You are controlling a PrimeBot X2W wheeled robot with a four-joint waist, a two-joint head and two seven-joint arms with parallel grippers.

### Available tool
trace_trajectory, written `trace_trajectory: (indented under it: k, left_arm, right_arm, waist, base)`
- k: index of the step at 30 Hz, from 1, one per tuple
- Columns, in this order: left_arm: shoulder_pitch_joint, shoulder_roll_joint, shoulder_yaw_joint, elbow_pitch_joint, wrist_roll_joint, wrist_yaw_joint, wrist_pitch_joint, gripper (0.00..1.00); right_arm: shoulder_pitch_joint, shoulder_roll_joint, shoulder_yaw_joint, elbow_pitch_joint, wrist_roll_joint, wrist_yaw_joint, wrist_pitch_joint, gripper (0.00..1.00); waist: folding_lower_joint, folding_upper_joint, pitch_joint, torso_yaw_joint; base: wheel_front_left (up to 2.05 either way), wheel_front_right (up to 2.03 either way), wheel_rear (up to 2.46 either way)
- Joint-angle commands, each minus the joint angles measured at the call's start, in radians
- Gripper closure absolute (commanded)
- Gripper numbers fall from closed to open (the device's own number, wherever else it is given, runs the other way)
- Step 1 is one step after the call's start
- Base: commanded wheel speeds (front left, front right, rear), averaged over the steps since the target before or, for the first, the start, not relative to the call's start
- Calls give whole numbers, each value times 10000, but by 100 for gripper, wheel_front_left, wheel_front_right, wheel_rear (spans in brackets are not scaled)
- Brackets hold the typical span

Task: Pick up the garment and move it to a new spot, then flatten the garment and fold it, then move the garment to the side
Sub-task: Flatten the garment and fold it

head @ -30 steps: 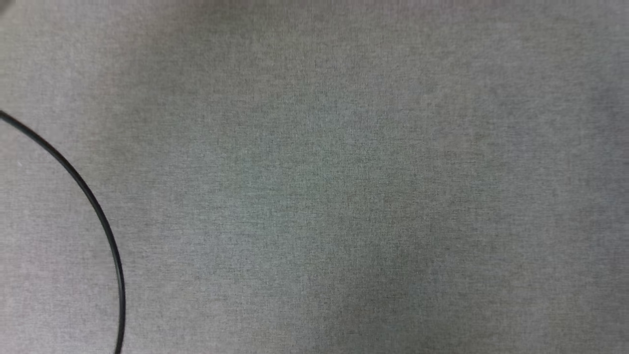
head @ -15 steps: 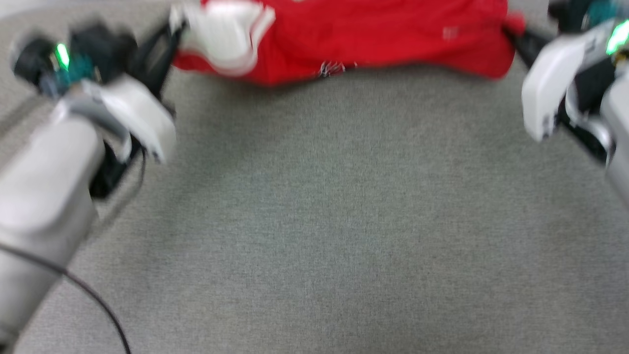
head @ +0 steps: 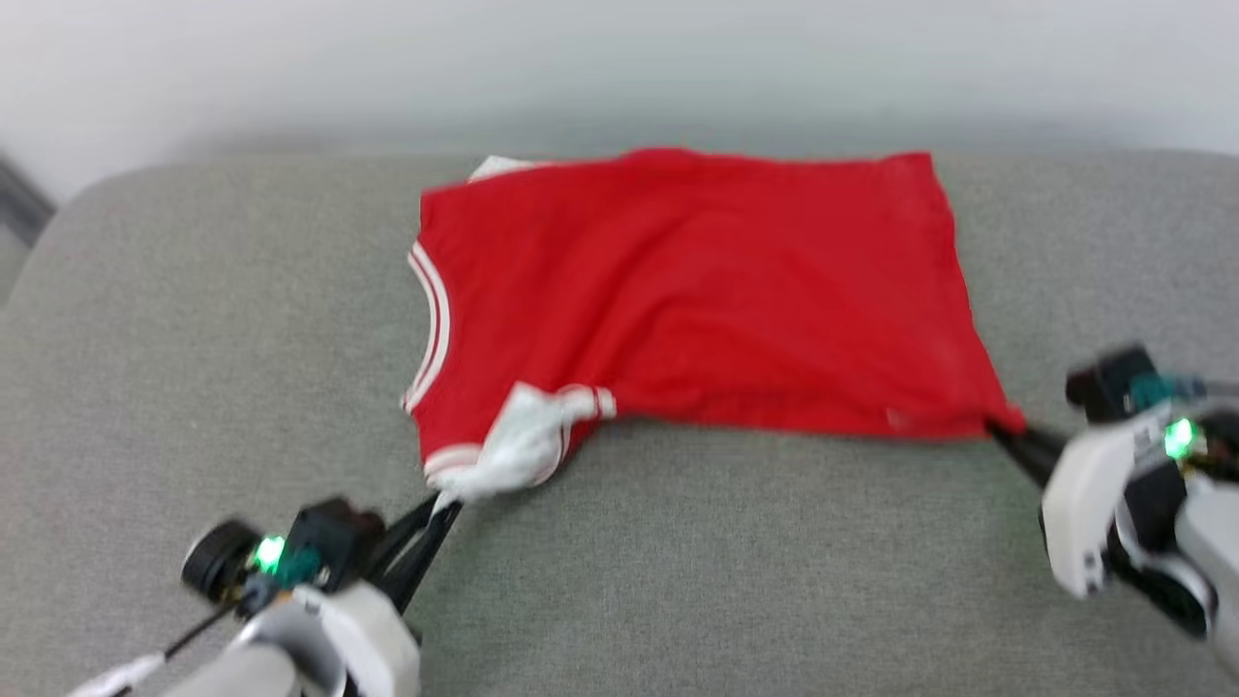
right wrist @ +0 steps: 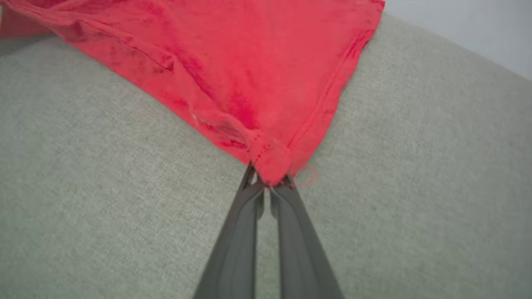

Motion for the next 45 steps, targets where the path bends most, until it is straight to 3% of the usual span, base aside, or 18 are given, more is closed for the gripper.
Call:
trace_trajectory:
  k: [1, 13, 24, 31, 45]
  left_arm:
    - [131, 115, 26, -42, -66, 114, -23, 100]
    - [3101, 802, -366, -1382, -933, 1571, -36, 100]
    - [4310, 976, -537, -1782, -1297, 2084, -97, 100]
    - [3378, 972, -118, -1804, -1039, 1988, -104, 100]
    - [113, 769, 512, -1043, -240, 937, 533, 100]
  right_arm:
    - [241, -82, -43, -78, 16, -4, -21, 100]
    - [3936, -1172, -894, -1786, 43, -4, 249, 100]
    - [6197, -1152, -2804, -3179, -573, -4, 1145, 100]
    - [6549, -762, -4146, -4082, -1247, -4, 1811, 100]
    - [5152, 140, -6223, -5274, -2208, -4, 2988, 100]
  waist:
    - [3, 0, -229, -14]
    - [3, 0, -1084, -157]
    - [3, 0, -1254, -124]
    - [3, 0, -1011, -2]
    - [3, 0, 294, -205]
  base:
    - [0, 0, 0]
    - [0, 0, 0]
    - [0, 0, 0]
    - [0, 0, 0]
    - [0, 0, 0]
